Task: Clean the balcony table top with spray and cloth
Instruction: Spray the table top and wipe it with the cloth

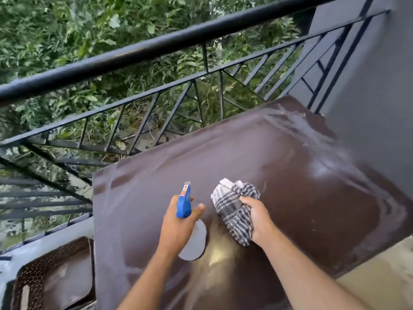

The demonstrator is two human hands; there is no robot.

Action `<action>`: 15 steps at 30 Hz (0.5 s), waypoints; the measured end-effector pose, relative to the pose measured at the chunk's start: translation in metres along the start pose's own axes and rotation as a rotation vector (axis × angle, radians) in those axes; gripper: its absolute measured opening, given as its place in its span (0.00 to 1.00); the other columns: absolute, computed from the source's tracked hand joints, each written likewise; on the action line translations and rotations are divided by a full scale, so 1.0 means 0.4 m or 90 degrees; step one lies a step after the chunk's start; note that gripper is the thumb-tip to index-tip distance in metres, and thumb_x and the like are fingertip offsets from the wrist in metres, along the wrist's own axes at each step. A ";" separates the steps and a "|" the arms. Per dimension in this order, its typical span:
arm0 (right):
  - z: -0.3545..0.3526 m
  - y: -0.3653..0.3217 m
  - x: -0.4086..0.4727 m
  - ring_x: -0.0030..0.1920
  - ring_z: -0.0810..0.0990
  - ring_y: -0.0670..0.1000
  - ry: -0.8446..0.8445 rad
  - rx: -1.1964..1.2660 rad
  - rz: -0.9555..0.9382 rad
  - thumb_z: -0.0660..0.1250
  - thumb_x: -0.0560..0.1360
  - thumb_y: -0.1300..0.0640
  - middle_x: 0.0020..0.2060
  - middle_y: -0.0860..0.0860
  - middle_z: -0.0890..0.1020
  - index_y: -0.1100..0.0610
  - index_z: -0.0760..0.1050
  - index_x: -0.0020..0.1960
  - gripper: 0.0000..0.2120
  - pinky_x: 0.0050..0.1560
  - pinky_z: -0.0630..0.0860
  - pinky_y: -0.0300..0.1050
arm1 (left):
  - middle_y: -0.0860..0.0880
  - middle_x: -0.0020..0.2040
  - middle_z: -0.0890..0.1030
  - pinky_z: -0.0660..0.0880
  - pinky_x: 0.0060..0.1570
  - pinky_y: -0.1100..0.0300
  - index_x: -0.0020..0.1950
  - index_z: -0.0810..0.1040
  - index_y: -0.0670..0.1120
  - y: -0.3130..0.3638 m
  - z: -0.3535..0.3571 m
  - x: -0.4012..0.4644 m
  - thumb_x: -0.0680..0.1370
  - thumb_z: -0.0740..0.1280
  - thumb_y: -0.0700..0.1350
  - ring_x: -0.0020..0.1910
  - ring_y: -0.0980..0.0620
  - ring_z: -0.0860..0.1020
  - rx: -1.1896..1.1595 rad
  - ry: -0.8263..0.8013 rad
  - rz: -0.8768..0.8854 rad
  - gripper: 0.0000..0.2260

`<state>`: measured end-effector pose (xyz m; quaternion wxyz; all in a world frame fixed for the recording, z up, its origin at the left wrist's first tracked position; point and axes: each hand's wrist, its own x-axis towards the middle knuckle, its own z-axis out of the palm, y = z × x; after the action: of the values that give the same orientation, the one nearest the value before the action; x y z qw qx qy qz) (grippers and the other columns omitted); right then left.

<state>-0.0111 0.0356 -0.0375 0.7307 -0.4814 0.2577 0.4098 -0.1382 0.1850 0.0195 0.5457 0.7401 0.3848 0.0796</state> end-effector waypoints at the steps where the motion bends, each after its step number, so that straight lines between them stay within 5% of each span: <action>1: -0.012 -0.019 0.006 0.52 0.83 0.65 -0.006 0.000 0.003 0.65 0.74 0.57 0.57 0.66 0.82 0.69 0.77 0.63 0.21 0.52 0.79 0.56 | 0.63 0.47 0.82 0.75 0.47 0.56 0.49 0.72 0.62 0.001 0.011 -0.003 0.69 0.77 0.54 0.45 0.57 0.81 0.012 0.008 -0.018 0.16; 4: -0.061 -0.080 0.023 0.46 0.84 0.63 -0.012 -0.006 0.013 0.67 0.73 0.58 0.55 0.66 0.82 0.69 0.78 0.61 0.20 0.48 0.80 0.54 | 0.64 0.50 0.82 0.74 0.49 0.59 0.52 0.72 0.73 -0.008 0.033 -0.016 0.64 0.79 0.51 0.48 0.67 0.79 0.036 0.050 -0.029 0.26; 6: -0.101 -0.131 0.037 0.48 0.84 0.64 -0.011 -0.013 0.017 0.69 0.71 0.59 0.53 0.67 0.83 0.69 0.80 0.58 0.19 0.49 0.80 0.55 | 0.72 0.50 0.78 0.73 0.50 0.55 0.52 0.67 0.79 0.008 0.052 -0.005 0.70 0.78 0.47 0.51 0.61 0.79 0.070 0.066 -0.026 0.30; 9: -0.159 -0.221 0.062 0.47 0.85 0.64 -0.024 -0.024 0.035 0.69 0.72 0.61 0.51 0.67 0.84 0.69 0.81 0.56 0.15 0.52 0.80 0.55 | 0.68 0.46 0.77 0.77 0.52 0.45 0.49 0.69 0.69 0.092 0.117 0.059 0.68 0.73 0.57 0.47 0.49 0.81 0.093 0.031 -0.054 0.16; 15: -0.236 -0.367 0.120 0.42 0.86 0.62 -0.056 -0.019 0.066 0.65 0.75 0.64 0.50 0.67 0.84 0.70 0.83 0.51 0.12 0.41 0.82 0.49 | 0.60 0.45 0.82 0.79 0.54 0.42 0.53 0.75 0.65 0.316 0.333 0.301 0.63 0.70 0.58 0.40 0.49 0.84 0.134 -0.129 0.010 0.19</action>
<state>0.1404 -0.0634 -0.0405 0.7116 -0.4599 0.2438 0.4719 0.0778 0.1510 0.0409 0.5005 0.8004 0.3283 -0.0317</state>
